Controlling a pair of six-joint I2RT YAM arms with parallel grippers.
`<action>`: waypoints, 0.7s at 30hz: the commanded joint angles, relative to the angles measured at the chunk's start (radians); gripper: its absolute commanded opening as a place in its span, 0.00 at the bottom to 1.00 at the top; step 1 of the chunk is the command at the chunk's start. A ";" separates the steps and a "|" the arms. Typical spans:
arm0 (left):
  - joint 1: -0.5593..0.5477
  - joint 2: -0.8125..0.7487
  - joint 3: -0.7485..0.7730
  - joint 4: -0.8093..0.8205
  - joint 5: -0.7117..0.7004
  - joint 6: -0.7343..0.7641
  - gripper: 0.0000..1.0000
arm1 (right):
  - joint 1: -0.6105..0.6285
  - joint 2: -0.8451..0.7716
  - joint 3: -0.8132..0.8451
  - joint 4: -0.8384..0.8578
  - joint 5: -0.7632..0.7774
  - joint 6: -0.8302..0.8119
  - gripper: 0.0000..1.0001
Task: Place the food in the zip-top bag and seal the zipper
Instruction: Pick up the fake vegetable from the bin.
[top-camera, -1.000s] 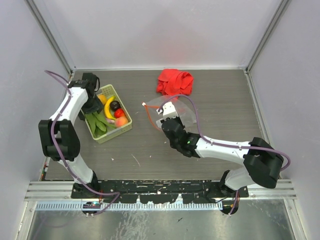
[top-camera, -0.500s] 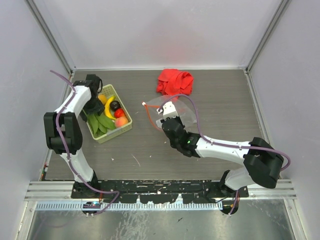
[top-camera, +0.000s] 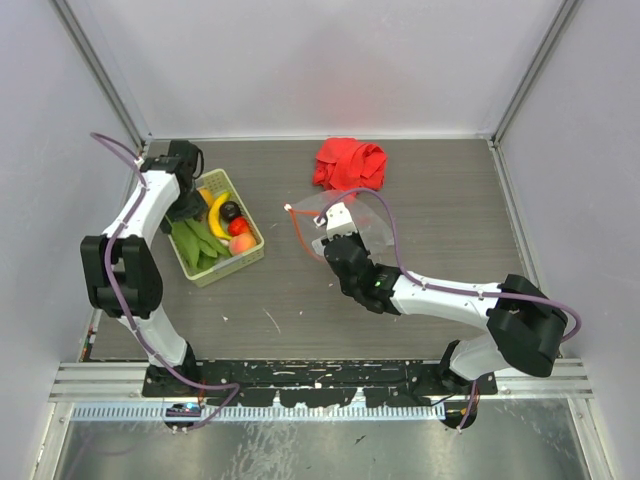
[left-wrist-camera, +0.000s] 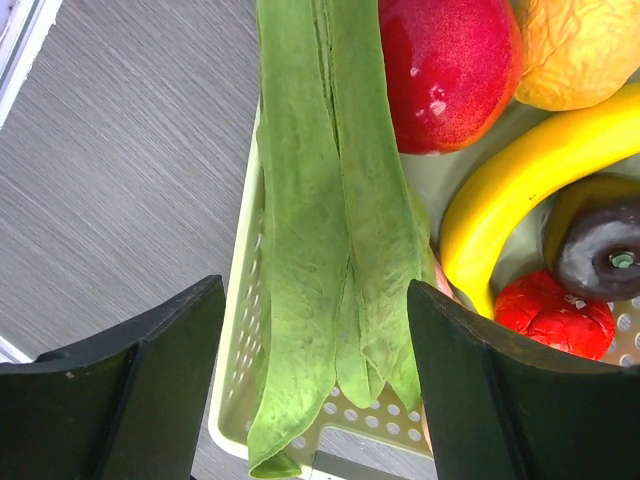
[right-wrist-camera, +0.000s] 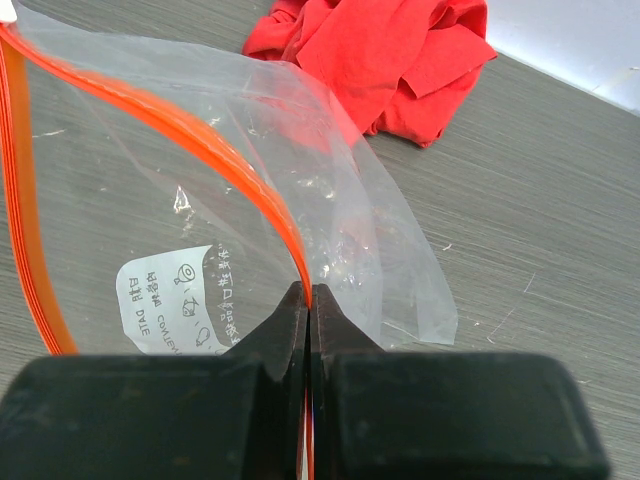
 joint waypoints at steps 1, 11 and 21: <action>-0.004 0.010 0.020 0.027 -0.031 -0.032 0.74 | -0.002 -0.034 0.003 0.051 0.003 0.019 0.01; -0.004 0.098 -0.027 0.071 -0.004 -0.061 0.74 | -0.004 -0.030 0.003 0.051 0.001 0.019 0.01; -0.004 0.109 -0.038 0.074 -0.015 -0.057 0.59 | -0.006 -0.034 0.003 0.050 0.001 0.017 0.01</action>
